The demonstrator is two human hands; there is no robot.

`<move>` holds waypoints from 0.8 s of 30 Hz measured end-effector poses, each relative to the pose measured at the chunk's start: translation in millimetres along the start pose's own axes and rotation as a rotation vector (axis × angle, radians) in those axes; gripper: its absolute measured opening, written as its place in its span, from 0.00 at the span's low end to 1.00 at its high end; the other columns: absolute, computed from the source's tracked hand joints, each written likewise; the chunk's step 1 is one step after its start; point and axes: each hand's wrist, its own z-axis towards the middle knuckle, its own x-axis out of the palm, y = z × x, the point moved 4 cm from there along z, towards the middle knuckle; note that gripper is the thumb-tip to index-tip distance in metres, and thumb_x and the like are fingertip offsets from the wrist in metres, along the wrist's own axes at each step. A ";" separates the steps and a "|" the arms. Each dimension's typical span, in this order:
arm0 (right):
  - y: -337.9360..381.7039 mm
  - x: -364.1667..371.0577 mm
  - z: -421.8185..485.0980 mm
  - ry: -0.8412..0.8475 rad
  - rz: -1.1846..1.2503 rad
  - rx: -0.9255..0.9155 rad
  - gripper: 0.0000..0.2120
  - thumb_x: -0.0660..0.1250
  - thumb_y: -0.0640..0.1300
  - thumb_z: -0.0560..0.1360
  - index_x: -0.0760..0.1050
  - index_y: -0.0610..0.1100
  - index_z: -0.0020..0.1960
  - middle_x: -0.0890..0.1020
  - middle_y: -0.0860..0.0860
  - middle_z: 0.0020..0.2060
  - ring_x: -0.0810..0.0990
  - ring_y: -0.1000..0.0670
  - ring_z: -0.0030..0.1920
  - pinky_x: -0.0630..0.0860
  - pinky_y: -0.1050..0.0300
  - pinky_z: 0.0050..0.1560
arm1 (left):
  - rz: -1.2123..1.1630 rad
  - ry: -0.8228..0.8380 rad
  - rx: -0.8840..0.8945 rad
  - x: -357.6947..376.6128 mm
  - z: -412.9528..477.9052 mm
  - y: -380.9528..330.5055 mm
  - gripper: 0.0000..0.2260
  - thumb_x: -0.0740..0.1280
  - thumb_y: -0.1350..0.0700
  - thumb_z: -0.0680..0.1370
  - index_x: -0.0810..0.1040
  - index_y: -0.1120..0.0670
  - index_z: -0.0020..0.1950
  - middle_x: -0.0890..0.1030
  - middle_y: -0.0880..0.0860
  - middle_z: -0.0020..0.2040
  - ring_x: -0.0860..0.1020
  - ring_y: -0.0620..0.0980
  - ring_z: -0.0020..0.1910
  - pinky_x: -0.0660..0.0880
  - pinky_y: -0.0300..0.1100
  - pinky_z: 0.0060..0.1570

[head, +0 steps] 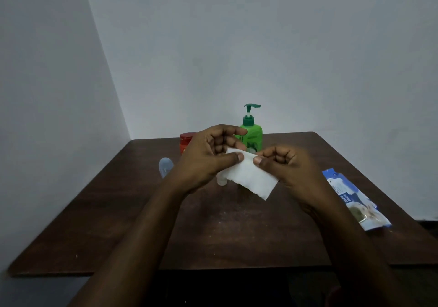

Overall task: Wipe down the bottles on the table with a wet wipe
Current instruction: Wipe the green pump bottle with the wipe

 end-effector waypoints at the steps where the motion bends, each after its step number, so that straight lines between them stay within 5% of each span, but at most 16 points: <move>1: -2.3 -0.3 -0.4 -0.003 -0.010 0.001 0.02 0.74 0.37 0.77 0.85 0.40 0.48 0.88 0.46 0.40 0.84 0.56 0.38 0.77 0.64 0.38 | 0.003 -0.004 -0.001 0.5 -0.4 1.7 0.19 0.74 0.69 0.76 0.82 0.53 0.64 0.86 0.55 0.51 0.85 0.52 0.52 0.82 0.47 0.56; 9: -10.6 5.9 -6.3 0.156 0.012 0.057 0.07 0.73 0.41 0.77 0.85 0.41 0.54 0.89 0.45 0.46 0.88 0.46 0.47 0.84 0.53 0.49 | -0.017 0.042 -0.013 8.6 0.5 11.0 0.20 0.73 0.70 0.77 0.80 0.56 0.66 0.87 0.54 0.49 0.85 0.53 0.51 0.82 0.49 0.54; 17: -33.1 4.1 -1.1 0.042 0.051 0.170 0.05 0.73 0.39 0.76 0.84 0.37 0.50 0.88 0.42 0.43 0.87 0.47 0.42 0.83 0.56 0.42 | -0.087 0.016 -0.094 9.3 13.1 31.0 0.22 0.75 0.69 0.75 0.79 0.58 0.68 0.87 0.58 0.51 0.86 0.52 0.51 0.82 0.46 0.52; 24: -62.1 -8.6 8.9 -0.276 0.465 0.375 0.01 0.71 0.39 0.77 0.80 0.40 0.47 0.87 0.43 0.49 0.85 0.45 0.49 0.85 0.49 0.40 | -0.090 -0.378 -0.154 0.0 35.1 65.0 0.10 0.71 0.61 0.81 0.82 0.55 0.63 0.85 0.54 0.57 0.83 0.50 0.58 0.81 0.49 0.62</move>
